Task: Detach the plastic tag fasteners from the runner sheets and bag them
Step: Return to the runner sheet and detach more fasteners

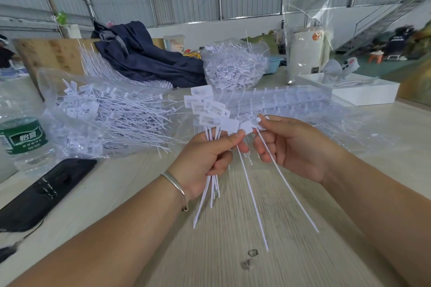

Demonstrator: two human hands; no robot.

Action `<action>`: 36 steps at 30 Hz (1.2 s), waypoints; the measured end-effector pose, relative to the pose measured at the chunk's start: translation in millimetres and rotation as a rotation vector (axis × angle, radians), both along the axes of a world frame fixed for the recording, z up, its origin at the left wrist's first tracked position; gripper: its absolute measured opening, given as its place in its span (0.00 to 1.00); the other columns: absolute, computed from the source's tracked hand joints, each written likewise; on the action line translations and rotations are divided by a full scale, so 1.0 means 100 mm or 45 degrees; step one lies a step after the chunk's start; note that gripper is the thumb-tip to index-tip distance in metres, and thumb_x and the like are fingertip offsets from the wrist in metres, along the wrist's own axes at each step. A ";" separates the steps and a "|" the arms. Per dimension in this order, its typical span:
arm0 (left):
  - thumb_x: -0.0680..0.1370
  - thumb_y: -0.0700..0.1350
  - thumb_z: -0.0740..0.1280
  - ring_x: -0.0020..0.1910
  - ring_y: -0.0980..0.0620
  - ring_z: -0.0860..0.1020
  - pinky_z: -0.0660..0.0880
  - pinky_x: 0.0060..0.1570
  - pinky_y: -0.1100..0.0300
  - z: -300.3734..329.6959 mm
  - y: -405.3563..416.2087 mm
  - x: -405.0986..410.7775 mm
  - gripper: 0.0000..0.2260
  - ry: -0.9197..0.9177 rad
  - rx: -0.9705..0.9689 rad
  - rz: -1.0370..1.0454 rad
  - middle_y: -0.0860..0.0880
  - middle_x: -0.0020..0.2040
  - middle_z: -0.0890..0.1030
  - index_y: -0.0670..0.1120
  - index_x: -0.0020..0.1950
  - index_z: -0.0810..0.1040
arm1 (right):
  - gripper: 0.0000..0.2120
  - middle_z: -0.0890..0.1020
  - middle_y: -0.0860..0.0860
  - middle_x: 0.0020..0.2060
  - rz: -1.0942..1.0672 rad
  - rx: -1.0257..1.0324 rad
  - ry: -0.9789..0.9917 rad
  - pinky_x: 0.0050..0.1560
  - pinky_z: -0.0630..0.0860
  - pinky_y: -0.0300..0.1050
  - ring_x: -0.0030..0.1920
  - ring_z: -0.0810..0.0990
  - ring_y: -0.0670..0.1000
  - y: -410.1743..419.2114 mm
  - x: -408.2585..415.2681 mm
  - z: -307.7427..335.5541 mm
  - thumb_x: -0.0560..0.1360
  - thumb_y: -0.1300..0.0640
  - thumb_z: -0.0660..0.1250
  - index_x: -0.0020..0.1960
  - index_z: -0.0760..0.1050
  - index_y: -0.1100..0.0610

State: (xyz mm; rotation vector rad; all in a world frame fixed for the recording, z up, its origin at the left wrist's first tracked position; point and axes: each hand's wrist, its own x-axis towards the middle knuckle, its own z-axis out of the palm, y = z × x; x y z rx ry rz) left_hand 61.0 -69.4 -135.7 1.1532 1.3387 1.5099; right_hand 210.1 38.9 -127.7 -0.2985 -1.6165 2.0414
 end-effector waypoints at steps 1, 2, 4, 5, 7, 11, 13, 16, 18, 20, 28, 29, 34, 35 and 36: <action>0.76 0.48 0.68 0.18 0.59 0.59 0.54 0.19 0.68 0.00 0.00 0.01 0.11 0.016 -0.002 0.005 0.54 0.22 0.74 0.42 0.38 0.78 | 0.11 0.77 0.54 0.26 -0.004 0.009 -0.003 0.27 0.72 0.39 0.25 0.75 0.48 0.01 -0.01 -0.01 0.72 0.53 0.66 0.47 0.74 0.61; 0.77 0.48 0.68 0.18 0.59 0.59 0.54 0.19 0.68 0.00 -0.01 0.01 0.12 0.026 -0.003 0.017 0.54 0.21 0.73 0.41 0.38 0.77 | 0.09 0.75 0.54 0.25 -0.021 0.025 -0.006 0.26 0.71 0.39 0.24 0.73 0.48 0.02 -0.01 -0.01 0.73 0.53 0.66 0.44 0.76 0.60; 0.77 0.47 0.68 0.17 0.59 0.59 0.54 0.19 0.68 0.01 -0.01 0.01 0.12 0.036 0.006 0.041 0.53 0.20 0.72 0.41 0.38 0.77 | 0.11 0.71 0.51 0.24 -0.072 0.065 -0.020 0.26 0.69 0.38 0.24 0.72 0.48 0.04 -0.02 -0.03 0.75 0.54 0.66 0.36 0.79 0.57; 0.77 0.45 0.68 0.17 0.59 0.59 0.55 0.19 0.68 0.01 -0.01 0.01 0.11 0.042 0.014 0.045 0.53 0.20 0.72 0.41 0.37 0.76 | 0.14 0.69 0.51 0.24 -0.092 0.095 -0.036 0.26 0.69 0.38 0.24 0.71 0.47 0.05 -0.03 -0.03 0.75 0.55 0.65 0.32 0.79 0.55; 0.77 0.43 0.68 0.17 0.59 0.59 0.55 0.19 0.68 0.02 0.00 0.01 0.11 0.048 0.021 0.043 0.53 0.21 0.73 0.41 0.36 0.77 | 0.17 0.65 0.52 0.26 -0.117 0.167 -0.069 0.26 0.67 0.38 0.24 0.70 0.48 0.06 -0.02 -0.02 0.75 0.54 0.66 0.28 0.78 0.53; 0.74 0.42 0.71 0.19 0.56 0.59 0.55 0.21 0.67 0.05 0.00 -0.03 0.12 0.133 -0.015 0.086 0.42 0.30 0.75 0.43 0.30 0.80 | 0.18 0.67 0.55 0.26 -0.142 0.340 -0.170 0.28 0.64 0.40 0.27 0.67 0.51 0.08 0.00 -0.02 0.77 0.55 0.65 0.28 0.77 0.52; 0.74 0.42 0.71 0.20 0.56 0.60 0.55 0.21 0.67 0.06 0.00 -0.05 0.12 0.207 -0.047 0.078 0.43 0.31 0.77 0.44 0.30 0.80 | 0.18 0.71 0.54 0.25 -0.159 0.423 -0.241 0.30 0.60 0.42 0.27 0.66 0.52 0.11 0.03 -0.02 0.79 0.56 0.63 0.30 0.77 0.53; 0.73 0.40 0.72 0.19 0.58 0.62 0.58 0.20 0.68 0.06 0.02 -0.06 0.13 0.419 -0.133 0.081 0.49 0.24 0.76 0.44 0.28 0.80 | 0.17 0.73 0.55 0.23 -0.173 0.609 -0.402 0.27 0.64 0.40 0.24 0.68 0.51 0.13 0.06 -0.02 0.80 0.58 0.62 0.33 0.74 0.59; 0.72 0.38 0.73 0.20 0.59 0.65 0.60 0.21 0.69 0.05 0.02 -0.07 0.09 0.546 -0.218 0.106 0.48 0.25 0.76 0.39 0.32 0.81 | 0.15 0.73 0.54 0.22 -0.158 0.717 -0.534 0.25 0.67 0.38 0.22 0.69 0.48 0.13 0.06 -0.03 0.80 0.59 0.62 0.35 0.74 0.61; 0.71 0.38 0.73 0.20 0.60 0.67 0.62 0.22 0.70 0.06 0.02 -0.06 0.08 0.652 -0.304 0.106 0.48 0.25 0.76 0.34 0.35 0.81 | 0.14 0.73 0.53 0.22 -0.117 0.797 -0.649 0.25 0.67 0.38 0.22 0.70 0.47 0.13 0.05 -0.04 0.80 0.60 0.63 0.37 0.74 0.63; 0.72 0.40 0.66 0.30 0.51 0.74 0.70 0.31 0.62 0.02 0.07 -0.15 0.10 1.387 -0.482 0.491 0.49 0.30 0.75 0.43 0.31 0.72 | 0.12 0.72 0.52 0.24 -0.102 0.980 -0.825 0.29 0.67 0.40 0.23 0.68 0.49 0.10 0.04 -0.02 0.79 0.58 0.65 0.40 0.79 0.63; 0.72 0.39 0.66 0.29 0.52 0.74 0.70 0.31 0.63 0.03 0.05 -0.22 0.10 1.357 -0.486 0.521 0.49 0.30 0.75 0.43 0.31 0.72 | 0.13 0.72 0.52 0.24 -0.117 0.967 -0.781 0.30 0.68 0.41 0.23 0.69 0.49 0.11 0.08 0.00 0.79 0.58 0.65 0.36 0.79 0.58; 0.71 0.41 0.76 0.22 0.59 0.68 0.62 0.23 0.71 0.05 0.03 -0.18 0.10 0.602 -0.239 0.319 0.54 0.25 0.74 0.48 0.31 0.79 | 0.17 0.76 0.55 0.27 -0.475 0.688 -0.393 0.32 0.69 0.38 0.28 0.70 0.50 0.15 0.08 0.05 0.78 0.55 0.66 0.34 0.74 0.63; 0.70 0.43 0.77 0.25 0.58 0.68 0.63 0.24 0.70 0.04 0.04 -0.14 0.07 0.454 -0.239 0.265 0.54 0.28 0.74 0.49 0.36 0.80 | 0.17 0.75 0.53 0.27 -0.476 0.568 -0.326 0.31 0.67 0.37 0.28 0.68 0.49 0.15 0.07 0.04 0.78 0.55 0.66 0.34 0.73 0.61; 0.70 0.43 0.77 0.27 0.58 0.68 0.63 0.26 0.69 0.03 0.04 -0.12 0.05 0.372 -0.257 0.230 0.54 0.31 0.75 0.50 0.40 0.82 | 0.16 0.73 0.52 0.27 -0.430 0.448 -0.285 0.29 0.65 0.37 0.28 0.66 0.49 0.14 0.05 0.04 0.79 0.55 0.65 0.34 0.72 0.58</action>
